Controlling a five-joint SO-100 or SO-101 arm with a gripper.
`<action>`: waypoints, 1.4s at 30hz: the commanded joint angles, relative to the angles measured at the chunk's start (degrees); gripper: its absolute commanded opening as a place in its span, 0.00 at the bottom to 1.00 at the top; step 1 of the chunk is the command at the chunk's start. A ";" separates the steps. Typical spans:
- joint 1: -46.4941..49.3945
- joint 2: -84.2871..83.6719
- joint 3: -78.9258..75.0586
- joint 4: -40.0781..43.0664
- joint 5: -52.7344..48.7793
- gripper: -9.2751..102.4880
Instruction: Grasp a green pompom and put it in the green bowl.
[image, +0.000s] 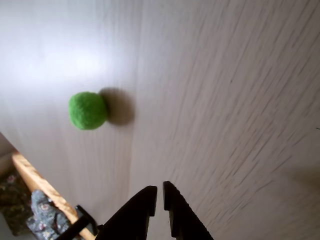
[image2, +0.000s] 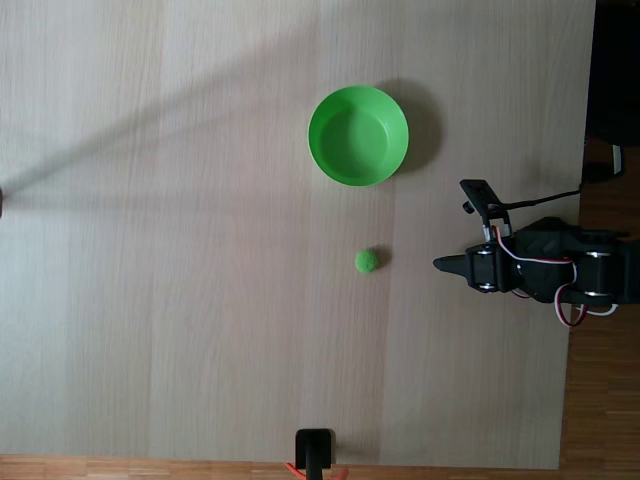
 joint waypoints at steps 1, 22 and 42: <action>0.09 3.34 -0.26 -0.62 0.18 0.08; 0.09 3.34 -1.05 -0.70 0.00 0.09; 0.09 -40.87 -39.02 -3.25 -6.42 0.09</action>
